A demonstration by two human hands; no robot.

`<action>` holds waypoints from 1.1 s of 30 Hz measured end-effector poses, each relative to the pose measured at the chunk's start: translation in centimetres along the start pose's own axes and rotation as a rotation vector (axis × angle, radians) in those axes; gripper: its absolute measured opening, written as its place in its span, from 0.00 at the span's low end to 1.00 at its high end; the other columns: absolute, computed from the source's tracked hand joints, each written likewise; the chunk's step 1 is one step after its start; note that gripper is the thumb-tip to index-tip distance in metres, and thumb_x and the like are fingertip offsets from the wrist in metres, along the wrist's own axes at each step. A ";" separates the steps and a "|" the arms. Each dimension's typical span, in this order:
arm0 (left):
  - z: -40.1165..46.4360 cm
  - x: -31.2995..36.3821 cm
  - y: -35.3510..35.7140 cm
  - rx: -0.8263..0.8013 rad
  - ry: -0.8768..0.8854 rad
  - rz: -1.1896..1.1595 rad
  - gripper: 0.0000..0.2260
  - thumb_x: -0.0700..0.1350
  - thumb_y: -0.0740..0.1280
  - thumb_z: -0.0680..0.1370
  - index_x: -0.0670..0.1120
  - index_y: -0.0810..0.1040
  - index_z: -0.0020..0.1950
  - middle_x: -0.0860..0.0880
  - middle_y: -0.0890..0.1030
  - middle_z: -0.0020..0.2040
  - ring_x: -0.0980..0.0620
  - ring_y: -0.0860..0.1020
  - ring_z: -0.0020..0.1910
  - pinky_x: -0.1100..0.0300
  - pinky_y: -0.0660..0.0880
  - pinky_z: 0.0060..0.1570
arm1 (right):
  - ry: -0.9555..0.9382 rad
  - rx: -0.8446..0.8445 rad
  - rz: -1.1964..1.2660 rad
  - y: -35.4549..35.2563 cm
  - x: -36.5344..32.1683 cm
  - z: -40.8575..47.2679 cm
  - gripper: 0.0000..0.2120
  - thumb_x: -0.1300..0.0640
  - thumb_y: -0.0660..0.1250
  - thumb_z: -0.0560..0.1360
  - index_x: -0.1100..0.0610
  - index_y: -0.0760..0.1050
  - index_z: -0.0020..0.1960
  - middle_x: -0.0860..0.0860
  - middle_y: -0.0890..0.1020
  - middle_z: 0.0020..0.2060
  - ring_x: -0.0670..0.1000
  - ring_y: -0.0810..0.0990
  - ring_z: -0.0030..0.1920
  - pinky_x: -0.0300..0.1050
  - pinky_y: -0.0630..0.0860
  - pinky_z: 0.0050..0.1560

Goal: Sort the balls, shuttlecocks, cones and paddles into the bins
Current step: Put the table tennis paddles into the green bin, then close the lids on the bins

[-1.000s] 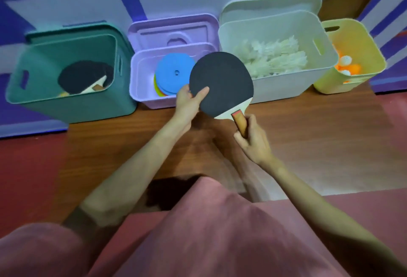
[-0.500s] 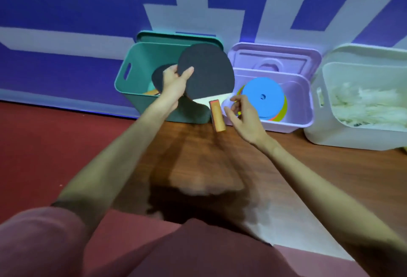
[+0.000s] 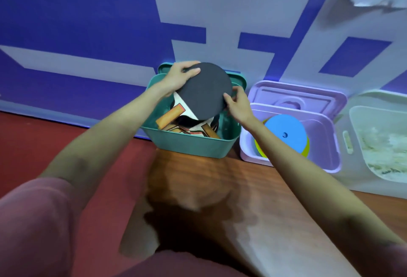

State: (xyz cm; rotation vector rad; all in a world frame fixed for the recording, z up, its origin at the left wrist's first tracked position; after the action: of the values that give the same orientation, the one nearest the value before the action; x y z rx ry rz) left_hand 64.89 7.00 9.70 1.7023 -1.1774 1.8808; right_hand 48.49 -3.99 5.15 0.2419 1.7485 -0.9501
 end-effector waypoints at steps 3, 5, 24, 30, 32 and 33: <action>1.8 -2.3 -0.5 0.069 -0.039 0.055 0.14 0.45 0.69 0.77 0.43 0.79 0.61 0.48 0.81 0.55 0.53 0.79 0.52 0.64 0.75 0.53 | 0.091 -0.044 0.107 1.5 0.9 1.1 0.05 0.60 0.61 0.79 0.60 0.66 0.50 0.59 0.76 0.38 0.48 0.75 0.26 0.42 0.73 0.31; 2.5 -4.2 -1.3 0.193 -0.093 0.072 0.15 0.46 0.74 0.73 0.44 0.80 0.57 0.46 0.81 0.51 0.52 0.79 0.49 0.61 0.75 0.50 | 0.156 -0.044 0.155 2.4 1.8 1.6 0.08 0.61 0.61 0.79 0.56 0.64 0.43 0.55 0.75 0.34 0.50 0.74 0.27 0.43 0.74 0.31; 3.9 -11.4 -0.7 0.058 -0.113 0.523 0.15 0.35 0.67 0.75 0.38 0.78 0.61 0.42 0.80 0.59 0.46 0.78 0.58 0.59 0.72 0.59 | 0.106 -0.235 -0.602 6.5 4.5 4.5 0.16 0.56 0.60 0.79 0.70 0.71 0.57 0.66 0.76 0.58 0.65 0.75 0.59 0.52 0.71 0.55; 4.7 -8.5 -1.8 0.082 0.053 0.679 0.13 0.38 0.66 0.75 0.41 0.78 0.60 0.44 0.80 0.57 0.46 0.78 0.56 0.52 0.74 0.58 | -0.122 -0.172 -0.789 4.4 1.6 5.8 0.14 0.60 0.60 0.77 0.67 0.67 0.58 0.66 0.73 0.57 0.65 0.72 0.58 0.54 0.69 0.57; 4.9 -6.7 -2.5 0.148 0.177 0.757 0.12 0.39 0.65 0.76 0.41 0.77 0.60 0.43 0.79 0.57 0.46 0.77 0.55 0.51 0.73 0.57 | -0.258 -0.083 -0.829 3.3 -0.3 6.6 0.13 0.61 0.60 0.76 0.66 0.68 0.58 0.64 0.73 0.56 0.65 0.72 0.57 0.55 0.70 0.55; 5.0 -5.7 -2.8 0.173 0.237 0.794 0.12 0.39 0.65 0.77 0.40 0.76 0.60 0.43 0.78 0.57 0.45 0.76 0.56 0.50 0.73 0.57 | -0.313 -0.037 -0.840 2.7 -1.2 7.0 0.12 0.62 0.60 0.76 0.66 0.68 0.57 0.64 0.73 0.54 0.65 0.72 0.55 0.55 0.71 0.52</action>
State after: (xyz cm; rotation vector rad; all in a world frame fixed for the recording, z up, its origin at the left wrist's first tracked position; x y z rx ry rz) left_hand 71.44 6.42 4.98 1.0936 -1.7949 2.6021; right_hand 55.49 -6.78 4.23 -0.6895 1.5657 -1.4449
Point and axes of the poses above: each hand's wrist, its own z-axis towards the middle knuckle, its own y-axis out of the palm, x = y × z, the point moved 6 cm from there along z, towards the middle knuckle
